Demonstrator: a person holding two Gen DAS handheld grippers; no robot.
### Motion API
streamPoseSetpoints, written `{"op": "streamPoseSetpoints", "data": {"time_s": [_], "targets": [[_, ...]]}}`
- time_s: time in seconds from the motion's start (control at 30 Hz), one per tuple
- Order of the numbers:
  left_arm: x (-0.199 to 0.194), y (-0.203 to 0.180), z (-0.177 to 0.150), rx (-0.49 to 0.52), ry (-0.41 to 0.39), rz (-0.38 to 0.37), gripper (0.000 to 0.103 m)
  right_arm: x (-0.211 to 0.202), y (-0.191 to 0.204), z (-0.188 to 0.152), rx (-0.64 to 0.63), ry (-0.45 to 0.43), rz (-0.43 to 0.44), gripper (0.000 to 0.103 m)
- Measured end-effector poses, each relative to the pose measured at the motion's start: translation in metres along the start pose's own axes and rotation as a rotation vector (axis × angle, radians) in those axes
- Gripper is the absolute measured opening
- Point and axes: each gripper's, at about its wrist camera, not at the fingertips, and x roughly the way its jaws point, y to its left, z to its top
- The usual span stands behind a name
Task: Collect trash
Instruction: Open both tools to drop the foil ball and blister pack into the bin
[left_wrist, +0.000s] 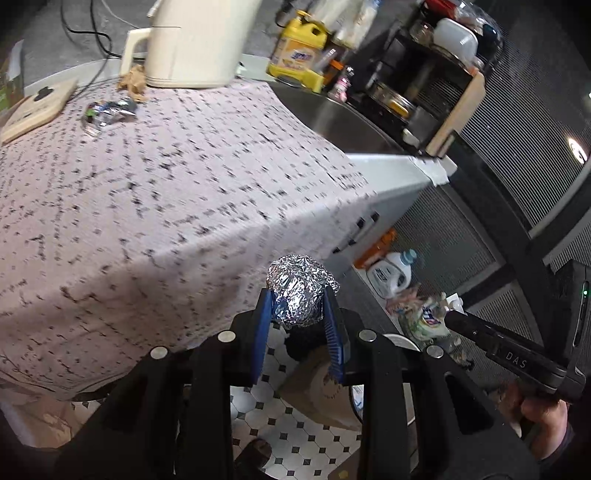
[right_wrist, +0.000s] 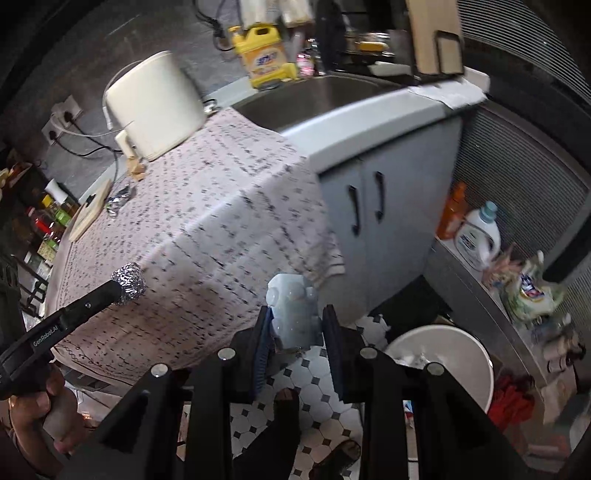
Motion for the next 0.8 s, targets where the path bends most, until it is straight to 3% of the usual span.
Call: {"op": "streamPoseSetpoints", "data": {"time_s": [0.37,0.5,0.8], "targets": [[0.052,-0.064,-0.037,0.107,0.123,-0.107,0.028,-0.006,-0.087,-0.050,0.153,0.050,-0.143,0.033],[0.066,-0.081,-0.045,0.130,0.165,-0.137,0.028,-0.013,-0.113,-0.061,0.231,0.057,-0.181,0.054],[0.097,-0.141,-0.069,0.234,0.262,-0.254,0.028,-0.057,-0.150,-0.087,0.323,0.009,-0.259,0.058]]}}
